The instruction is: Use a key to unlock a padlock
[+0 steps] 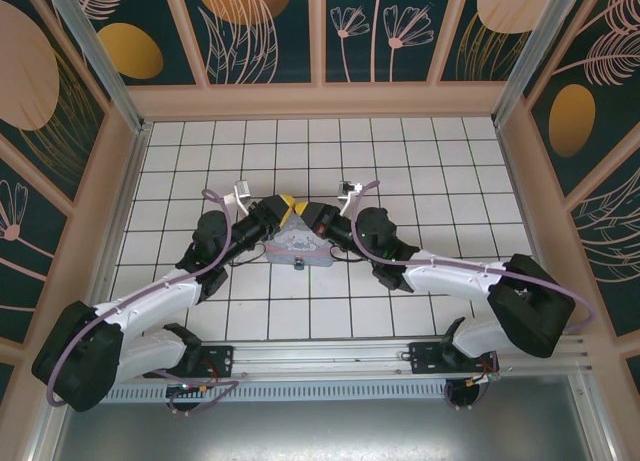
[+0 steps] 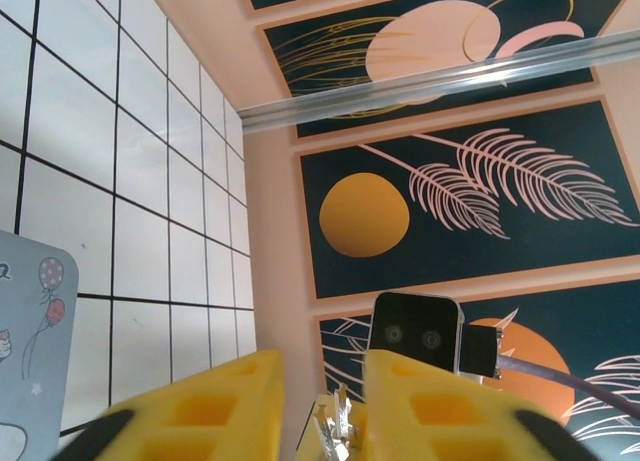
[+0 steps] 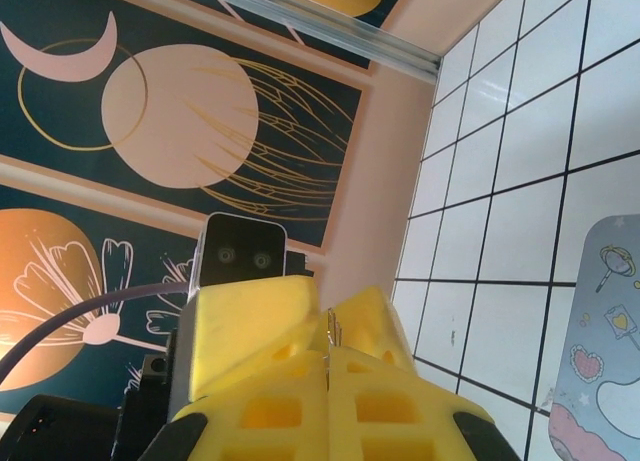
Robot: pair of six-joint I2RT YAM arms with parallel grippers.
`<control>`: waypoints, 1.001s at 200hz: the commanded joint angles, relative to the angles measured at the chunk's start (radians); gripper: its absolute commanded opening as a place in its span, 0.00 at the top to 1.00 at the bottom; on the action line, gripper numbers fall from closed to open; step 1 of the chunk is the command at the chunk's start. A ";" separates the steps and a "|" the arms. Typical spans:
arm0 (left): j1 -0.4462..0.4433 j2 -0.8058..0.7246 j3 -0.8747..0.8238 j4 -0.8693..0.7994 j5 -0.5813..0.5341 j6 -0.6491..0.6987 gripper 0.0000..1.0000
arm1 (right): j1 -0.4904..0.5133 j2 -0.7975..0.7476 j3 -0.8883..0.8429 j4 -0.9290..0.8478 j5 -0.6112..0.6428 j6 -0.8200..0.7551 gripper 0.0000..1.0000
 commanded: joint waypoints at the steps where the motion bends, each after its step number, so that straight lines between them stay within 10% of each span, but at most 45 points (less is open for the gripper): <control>1: -0.004 0.001 -0.005 0.057 0.009 0.001 0.79 | 0.003 0.014 0.030 0.052 -0.012 0.002 1.00; 88: -0.003 -0.003 -0.015 0.063 0.001 -0.004 1.00 | 0.000 0.005 0.012 0.050 0.006 0.013 1.00; 105: -0.004 -0.007 -0.015 0.061 0.001 -0.002 1.00 | -0.004 -0.026 -0.008 0.039 0.032 0.012 0.64; 121: -0.003 -0.010 -0.016 0.059 0.001 0.000 1.00 | -0.012 -0.050 -0.019 0.028 0.038 0.009 0.53; 200: -0.004 -0.011 -0.015 0.078 0.020 0.010 1.00 | -0.025 -0.019 0.015 0.007 -0.010 -0.008 0.64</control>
